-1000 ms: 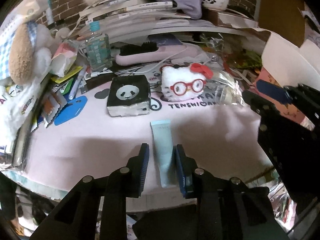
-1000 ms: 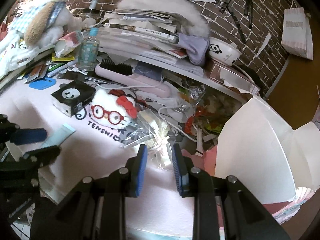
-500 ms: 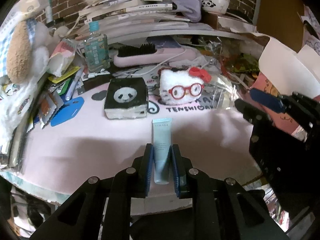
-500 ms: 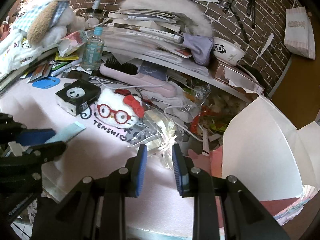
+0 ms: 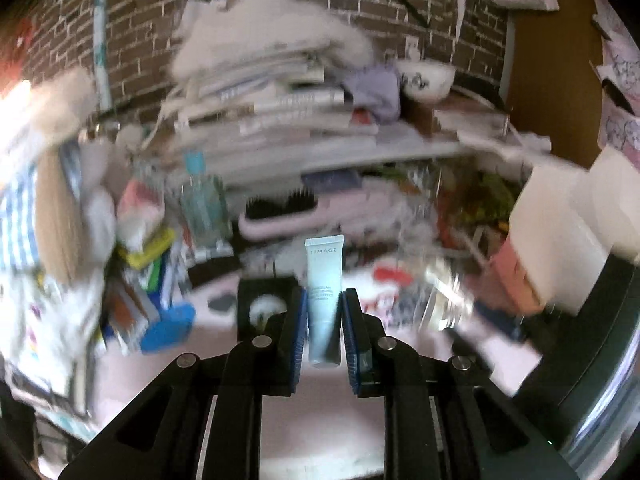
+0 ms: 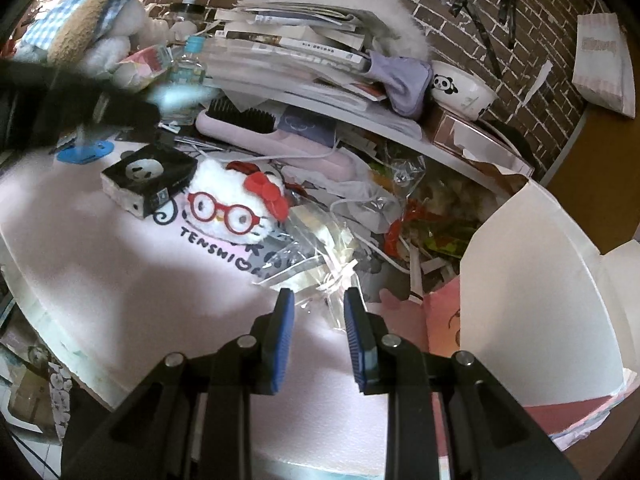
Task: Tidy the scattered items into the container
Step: 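Grasp the pale blue tube with the left gripper and lift it, then carry the blue tube into the white box and open the left gripper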
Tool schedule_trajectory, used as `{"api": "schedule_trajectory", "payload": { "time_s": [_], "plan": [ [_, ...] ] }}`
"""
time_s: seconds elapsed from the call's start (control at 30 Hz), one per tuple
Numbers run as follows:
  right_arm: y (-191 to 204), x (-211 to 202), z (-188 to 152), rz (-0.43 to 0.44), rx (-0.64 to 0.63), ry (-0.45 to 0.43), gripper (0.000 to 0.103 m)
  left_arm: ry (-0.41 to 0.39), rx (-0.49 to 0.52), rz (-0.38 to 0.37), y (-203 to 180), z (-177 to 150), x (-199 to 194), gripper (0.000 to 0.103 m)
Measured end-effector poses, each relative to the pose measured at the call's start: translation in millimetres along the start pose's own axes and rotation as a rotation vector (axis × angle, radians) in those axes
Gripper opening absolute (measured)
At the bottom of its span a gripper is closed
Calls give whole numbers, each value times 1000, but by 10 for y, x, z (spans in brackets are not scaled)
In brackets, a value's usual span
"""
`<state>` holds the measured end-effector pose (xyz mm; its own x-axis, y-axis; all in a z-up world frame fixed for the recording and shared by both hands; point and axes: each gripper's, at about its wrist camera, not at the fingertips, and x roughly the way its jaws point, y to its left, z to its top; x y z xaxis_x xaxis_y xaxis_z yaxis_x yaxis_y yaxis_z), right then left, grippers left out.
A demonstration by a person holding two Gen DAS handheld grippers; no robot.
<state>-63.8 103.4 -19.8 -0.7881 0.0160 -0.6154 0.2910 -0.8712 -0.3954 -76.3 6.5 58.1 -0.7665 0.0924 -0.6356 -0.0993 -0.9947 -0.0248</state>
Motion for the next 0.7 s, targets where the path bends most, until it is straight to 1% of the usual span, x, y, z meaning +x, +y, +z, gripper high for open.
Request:
{"api": "schedule_trajectory", "payload": {
  "time_s": [0.1, 0.17, 0.2, 0.27, 0.33, 0.37, 0.43, 0.47, 0.6, 0.7],
  "plan": [
    [8, 10, 2, 5, 5, 1, 22, -33, 25, -47, -76, 254, -74, 12],
    [12, 13, 3, 8, 8, 1, 22, -41, 52, -123, -172, 390, -116, 13],
    [15, 15, 2, 9, 9, 2, 22, -51, 76, -151, -248, 471, -145, 13],
    [20, 24, 1, 11, 8, 4, 22, -58, 123, -181, -416, 610, -184, 13],
    [24, 31, -2, 11, 9, 7, 22, -57, 159, -245, -572, 732, -217, 13],
    [25, 36, -3, 10, 9, 8, 22, -40, 181, -310, -680, 804, -221, 13],
    [24, 43, -4, 11, 8, 11, 22, -7, 213, -415, -856, 904, -220, 13],
    [22, 46, -3, 13, 8, 12, 22, 18, 247, -461, -1000, 962, -211, 13],
    [-3, 64, -4, 19, 16, 13, 22, 110, 357, -529, -1457, 1076, -148, 13],
    [-12, 90, -7, 31, 26, 18, 22, 182, 431, -541, -1763, 1090, -88, 13]
  ]
}}
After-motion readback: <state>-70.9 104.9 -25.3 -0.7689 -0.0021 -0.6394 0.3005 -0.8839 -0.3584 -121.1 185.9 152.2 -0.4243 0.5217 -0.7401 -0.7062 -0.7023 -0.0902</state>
